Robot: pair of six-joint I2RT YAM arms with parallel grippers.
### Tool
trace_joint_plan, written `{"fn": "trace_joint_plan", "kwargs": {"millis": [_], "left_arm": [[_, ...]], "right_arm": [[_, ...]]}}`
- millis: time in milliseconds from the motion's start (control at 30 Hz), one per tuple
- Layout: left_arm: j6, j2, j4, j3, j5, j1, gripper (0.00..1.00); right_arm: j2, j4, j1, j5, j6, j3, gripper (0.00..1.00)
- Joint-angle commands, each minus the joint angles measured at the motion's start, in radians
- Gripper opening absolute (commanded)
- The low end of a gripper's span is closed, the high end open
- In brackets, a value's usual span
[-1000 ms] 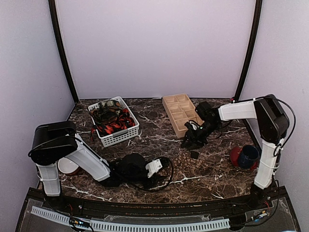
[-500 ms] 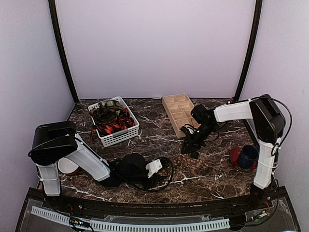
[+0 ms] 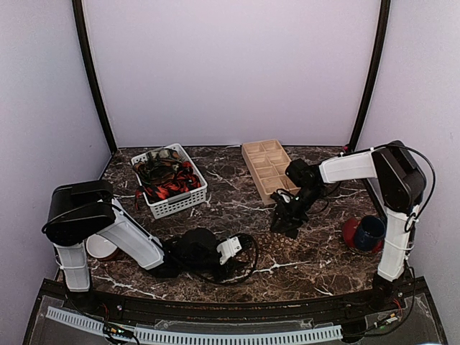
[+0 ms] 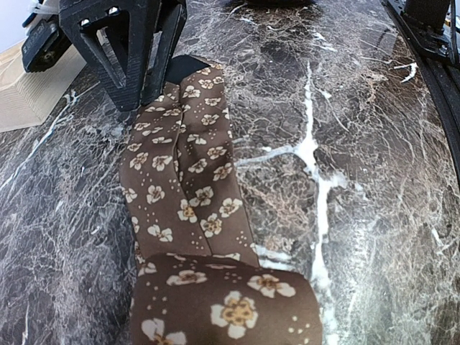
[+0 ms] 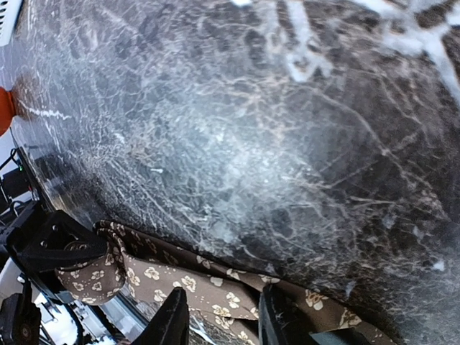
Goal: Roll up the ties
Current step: Adjust the tie at the center of the board.
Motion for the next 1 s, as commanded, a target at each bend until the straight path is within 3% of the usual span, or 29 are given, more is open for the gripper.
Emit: {"fn": "trace_joint_plan", "kwargs": {"millis": [0,100,333,800,900,967], "left_arm": [[0.013,-0.001,-0.119,-0.026,0.001,-0.004,0.24],[0.013,-0.002,-0.119,-0.027,0.002,-0.004,0.24],[0.010,-0.003,-0.117,-0.030,0.002,-0.004,0.24],[0.008,0.002,-0.113,-0.029,0.006,-0.004,0.24],[0.006,0.003,-0.113,-0.030,0.007,-0.004,0.24],[0.008,0.003,-0.115,-0.028,0.006,-0.004,0.24]], "right_arm": [[-0.004,-0.015,-0.008,0.045,0.007,-0.019,0.37],[0.001,-0.018,-0.008,0.063,0.016,-0.013,0.43],[-0.030,-0.009,-0.010,0.111,0.027,-0.004,0.44],[-0.024,-0.029,0.092,0.186,0.012,0.017,0.38],[-0.012,-0.036,0.096,0.196,0.010,0.029,0.30],[-0.010,-0.050,0.097,0.222,0.006,0.036,0.17]]}}
